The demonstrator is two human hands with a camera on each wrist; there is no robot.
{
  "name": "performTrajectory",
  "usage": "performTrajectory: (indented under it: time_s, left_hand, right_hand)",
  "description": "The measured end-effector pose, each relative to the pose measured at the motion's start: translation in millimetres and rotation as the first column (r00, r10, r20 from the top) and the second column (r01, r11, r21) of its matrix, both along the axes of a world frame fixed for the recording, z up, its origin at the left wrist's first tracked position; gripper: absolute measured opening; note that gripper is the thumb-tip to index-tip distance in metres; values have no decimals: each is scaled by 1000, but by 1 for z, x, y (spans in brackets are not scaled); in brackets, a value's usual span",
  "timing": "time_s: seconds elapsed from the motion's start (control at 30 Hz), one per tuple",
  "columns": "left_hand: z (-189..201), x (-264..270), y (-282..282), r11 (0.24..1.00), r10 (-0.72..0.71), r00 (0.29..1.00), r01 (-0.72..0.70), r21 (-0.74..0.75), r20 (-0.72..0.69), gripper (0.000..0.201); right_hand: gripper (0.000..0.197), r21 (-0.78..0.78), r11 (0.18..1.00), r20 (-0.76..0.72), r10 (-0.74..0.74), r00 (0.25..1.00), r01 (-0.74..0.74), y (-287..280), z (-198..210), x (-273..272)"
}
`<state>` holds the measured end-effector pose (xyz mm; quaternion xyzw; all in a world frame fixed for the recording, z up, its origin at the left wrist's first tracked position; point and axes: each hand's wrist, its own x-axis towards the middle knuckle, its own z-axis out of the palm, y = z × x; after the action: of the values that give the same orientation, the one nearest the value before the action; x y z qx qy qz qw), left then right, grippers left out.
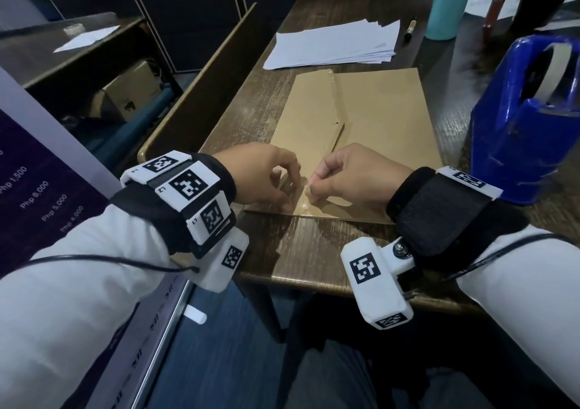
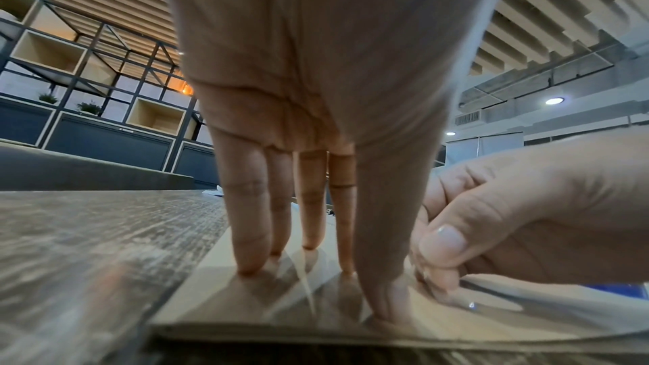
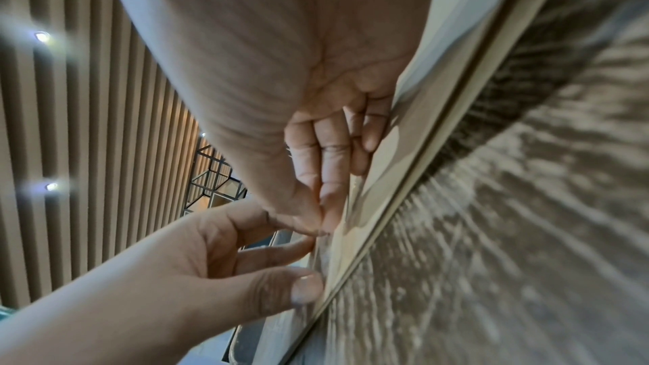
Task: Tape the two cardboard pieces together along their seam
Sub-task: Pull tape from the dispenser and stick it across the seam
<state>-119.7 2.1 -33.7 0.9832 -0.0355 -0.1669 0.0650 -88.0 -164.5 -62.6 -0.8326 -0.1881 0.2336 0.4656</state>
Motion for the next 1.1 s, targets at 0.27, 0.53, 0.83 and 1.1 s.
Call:
performTrajectory:
  time_s: [0.27,0.53,0.83,1.1]
  left_hand:
    - [1,-1,0,996,20,1000,-20,-90,-3,13]
    - [2,-2,-6,995,33,999,-33,-93,-5,15]
    - [1,-4,-9,998,-4,1000,3,-69,-21,10]
    - [4,-2,-9,997,-36,999,33,-64,-40,10]
  right_hand:
    - [2,-20,1000,39,-2,999,3,1,-2,0]
    - [2,-52,999,56,-7,998,10,2,-1,0]
    - [6,-61,998,73,0,997,4,2,-3,0]
    - [6,-68,998,81,-2,997,7,3,-2,0]
